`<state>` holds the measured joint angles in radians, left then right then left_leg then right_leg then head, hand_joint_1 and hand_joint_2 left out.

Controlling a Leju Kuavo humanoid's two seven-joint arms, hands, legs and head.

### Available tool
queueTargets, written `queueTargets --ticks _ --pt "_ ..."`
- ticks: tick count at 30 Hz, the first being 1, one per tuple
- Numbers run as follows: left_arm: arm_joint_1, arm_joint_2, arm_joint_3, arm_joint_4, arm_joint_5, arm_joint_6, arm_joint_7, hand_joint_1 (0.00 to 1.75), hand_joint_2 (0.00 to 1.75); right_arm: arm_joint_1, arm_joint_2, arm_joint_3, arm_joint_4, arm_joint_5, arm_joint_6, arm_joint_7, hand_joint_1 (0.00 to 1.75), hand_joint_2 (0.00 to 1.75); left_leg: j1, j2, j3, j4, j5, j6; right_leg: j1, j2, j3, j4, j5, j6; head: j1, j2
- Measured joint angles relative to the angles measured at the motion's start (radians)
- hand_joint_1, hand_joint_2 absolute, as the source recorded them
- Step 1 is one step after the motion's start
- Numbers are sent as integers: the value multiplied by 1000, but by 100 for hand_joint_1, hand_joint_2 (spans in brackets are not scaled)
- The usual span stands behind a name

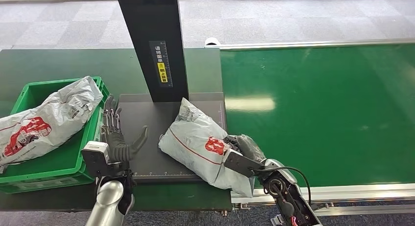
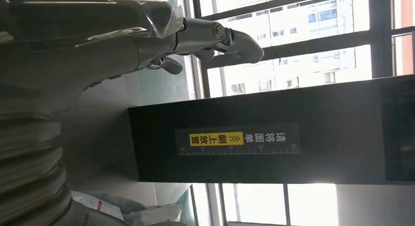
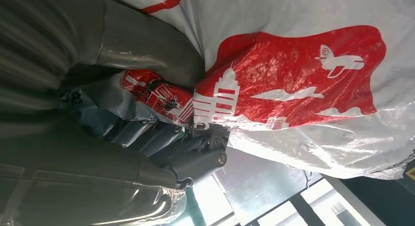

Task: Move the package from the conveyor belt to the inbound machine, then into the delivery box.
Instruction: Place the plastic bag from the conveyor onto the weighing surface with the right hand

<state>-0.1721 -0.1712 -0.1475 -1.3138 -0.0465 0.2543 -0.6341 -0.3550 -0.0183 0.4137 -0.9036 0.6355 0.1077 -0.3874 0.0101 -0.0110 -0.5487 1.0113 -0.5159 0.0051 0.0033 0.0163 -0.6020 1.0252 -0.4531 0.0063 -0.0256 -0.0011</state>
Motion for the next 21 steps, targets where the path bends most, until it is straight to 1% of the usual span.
queueTargets --ticks 4,6,8,9,12,13,17,19,21 --pt "1 4 -3 -5 0 1 2 0 175 -4 0 3 9 -2 -8 5 175 175 0 0 0 0 0 0 0 0 0 0 0 0 0 0" --pt "1 5 -6 -6 0 2 3 0 175 -5 1 3 13 -5 -43 33 175 175 0 0 0 0 0 0 0 0 0 0 0 0 0 0" --pt "3 6 -9 -9 1 4 6 0 175 -3 4 -1 17 -22 -100 58 175 175 0 0 0 0 0 0 0 0 0 0 0 0 0 0" --pt "5 6 -10 -11 1 4 7 0 175 0 6 -7 17 -37 -123 54 168 175 0 0 0 0 0 0 0 -1 0 0 0 0 0 0" --pt "9 6 -15 -14 2 4 10 0 175 25 18 -39 6 -98 -190 17 40 175 0 0 -1 0 0 0 0 -1 0 0 0 0 0 0" --pt "10 6 -18 -14 2 2 12 0 175 36 21 -52 -5 -118 -205 -1 2 175 0 0 -1 0 0 0 0 -1 0 0 0 0 0 0" --pt "10 5 -30 -13 3 -2 14 0 175 76 31 -93 -57 -176 -229 -51 0 175 0 0 -1 0 0 0 0 -1 -1 0 0 0 0 0" --pt "10 5 -36 -11 1 -9 16 0 175 90 34 -109 -77 -212 -223 -65 0 175 0 0 -1 0 0 0 0 -1 -1 0 0 0 0 0" --pt "8 6 -48 -5 -17 -26 27 0 175 102 37 -124 -91 -263 -198 -81 0 175 0 0 -2 0 0 0 0 -1 -1 0 0 0 0 0"
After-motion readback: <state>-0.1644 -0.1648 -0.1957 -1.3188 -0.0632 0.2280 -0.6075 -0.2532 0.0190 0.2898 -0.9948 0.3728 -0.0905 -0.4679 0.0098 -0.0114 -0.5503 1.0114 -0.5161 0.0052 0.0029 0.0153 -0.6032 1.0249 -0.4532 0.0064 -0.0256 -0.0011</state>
